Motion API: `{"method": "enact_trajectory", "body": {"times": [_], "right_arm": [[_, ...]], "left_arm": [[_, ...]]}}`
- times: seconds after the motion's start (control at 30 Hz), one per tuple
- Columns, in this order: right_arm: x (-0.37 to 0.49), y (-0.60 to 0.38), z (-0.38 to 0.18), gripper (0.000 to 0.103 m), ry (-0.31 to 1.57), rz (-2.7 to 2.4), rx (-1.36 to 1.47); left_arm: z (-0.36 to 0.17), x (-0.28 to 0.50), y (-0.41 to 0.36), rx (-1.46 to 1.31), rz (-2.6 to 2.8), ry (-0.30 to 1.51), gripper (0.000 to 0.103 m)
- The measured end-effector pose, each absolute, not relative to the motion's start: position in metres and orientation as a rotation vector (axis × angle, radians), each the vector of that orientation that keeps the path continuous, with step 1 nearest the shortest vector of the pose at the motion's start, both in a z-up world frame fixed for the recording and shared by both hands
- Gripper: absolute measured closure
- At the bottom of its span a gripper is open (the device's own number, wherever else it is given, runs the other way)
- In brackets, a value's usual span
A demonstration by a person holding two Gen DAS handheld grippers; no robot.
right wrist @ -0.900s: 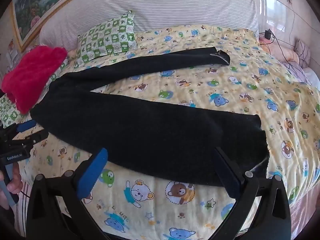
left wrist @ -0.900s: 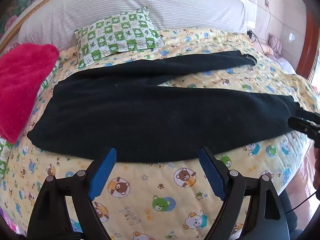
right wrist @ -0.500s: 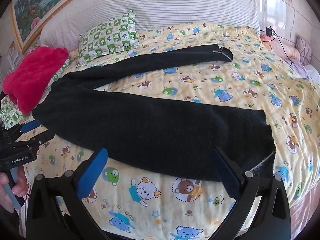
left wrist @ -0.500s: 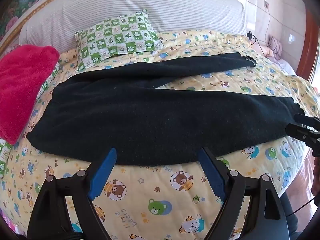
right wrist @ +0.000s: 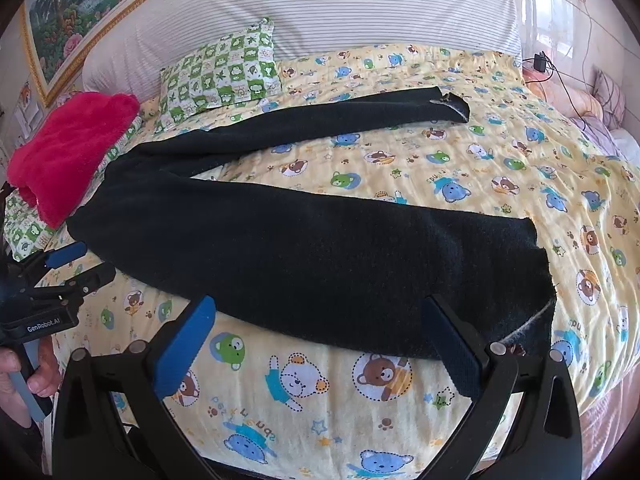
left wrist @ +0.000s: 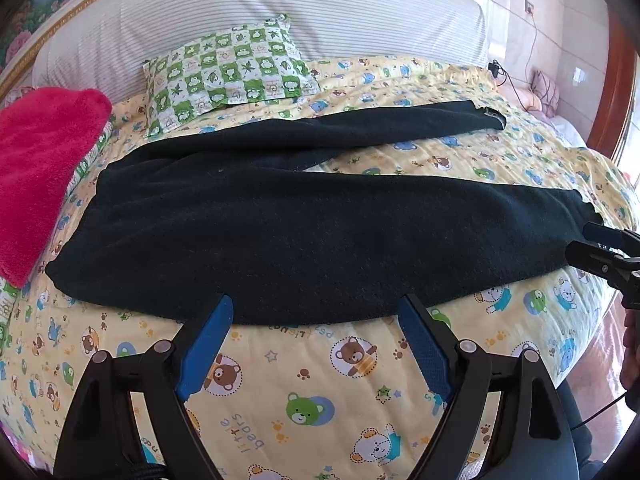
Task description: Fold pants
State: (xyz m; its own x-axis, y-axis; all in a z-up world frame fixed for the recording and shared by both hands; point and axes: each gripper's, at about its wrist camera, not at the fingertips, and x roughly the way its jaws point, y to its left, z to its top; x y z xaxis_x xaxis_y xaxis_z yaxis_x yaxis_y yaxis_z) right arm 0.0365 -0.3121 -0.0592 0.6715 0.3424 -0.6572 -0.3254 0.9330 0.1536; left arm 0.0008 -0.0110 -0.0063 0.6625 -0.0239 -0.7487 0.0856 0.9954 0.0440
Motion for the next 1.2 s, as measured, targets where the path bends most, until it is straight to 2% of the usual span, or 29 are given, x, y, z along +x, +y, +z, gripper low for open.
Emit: {"method": "enact_trajectory", "body": {"times": [1.2], "right_arm": [[0.0382, -0.3119, -0.0559, 0.000, 0.748, 0.381, 0.049]], "left_arm": [[-0.0103, 0.0038, -0.0124, 0.062, -0.068, 0.868, 0.018]]}}
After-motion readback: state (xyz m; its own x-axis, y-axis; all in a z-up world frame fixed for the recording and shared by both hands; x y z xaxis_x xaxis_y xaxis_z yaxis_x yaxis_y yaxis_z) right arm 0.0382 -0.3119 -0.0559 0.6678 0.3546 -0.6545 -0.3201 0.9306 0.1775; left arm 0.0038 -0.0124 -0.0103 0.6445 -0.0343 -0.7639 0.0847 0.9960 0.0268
